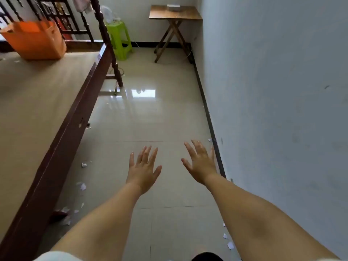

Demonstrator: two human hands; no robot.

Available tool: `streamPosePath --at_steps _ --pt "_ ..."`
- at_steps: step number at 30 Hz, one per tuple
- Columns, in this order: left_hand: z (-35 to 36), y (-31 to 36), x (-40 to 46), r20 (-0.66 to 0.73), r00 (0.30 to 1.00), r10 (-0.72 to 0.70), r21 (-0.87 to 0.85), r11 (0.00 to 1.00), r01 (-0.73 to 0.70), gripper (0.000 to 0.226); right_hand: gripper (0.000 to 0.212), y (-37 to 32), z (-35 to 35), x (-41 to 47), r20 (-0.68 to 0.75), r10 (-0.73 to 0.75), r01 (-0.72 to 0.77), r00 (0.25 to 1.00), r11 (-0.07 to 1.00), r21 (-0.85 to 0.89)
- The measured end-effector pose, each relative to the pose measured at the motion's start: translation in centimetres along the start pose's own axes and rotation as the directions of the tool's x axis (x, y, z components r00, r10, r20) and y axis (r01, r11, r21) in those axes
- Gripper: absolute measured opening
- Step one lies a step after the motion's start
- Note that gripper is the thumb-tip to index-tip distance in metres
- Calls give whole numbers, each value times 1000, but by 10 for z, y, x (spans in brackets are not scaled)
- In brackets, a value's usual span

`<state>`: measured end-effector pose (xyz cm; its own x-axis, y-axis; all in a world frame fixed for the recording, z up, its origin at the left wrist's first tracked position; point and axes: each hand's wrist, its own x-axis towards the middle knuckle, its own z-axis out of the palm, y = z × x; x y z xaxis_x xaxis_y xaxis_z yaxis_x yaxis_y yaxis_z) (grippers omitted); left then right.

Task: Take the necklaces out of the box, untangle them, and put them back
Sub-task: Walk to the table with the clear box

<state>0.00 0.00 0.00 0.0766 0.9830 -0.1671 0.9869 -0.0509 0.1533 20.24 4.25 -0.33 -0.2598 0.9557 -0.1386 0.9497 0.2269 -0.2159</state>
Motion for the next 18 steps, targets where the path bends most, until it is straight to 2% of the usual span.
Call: streamPosePath --at_steps 3,7,18 --pt "5 -4 14 23 1000 2 24 1000 -3 66 62 2 -1 14 19 3 -2 1000 1000 -21" --pt "6 -9 54 21 999 47 25 999 -47 87 64 18 -6 41 37 -17 17 999 1000 7" --pt "-29 6 262 6 999 39 14 999 -39 87 65 91 -52 229 60 -17 19 998 999 -32"
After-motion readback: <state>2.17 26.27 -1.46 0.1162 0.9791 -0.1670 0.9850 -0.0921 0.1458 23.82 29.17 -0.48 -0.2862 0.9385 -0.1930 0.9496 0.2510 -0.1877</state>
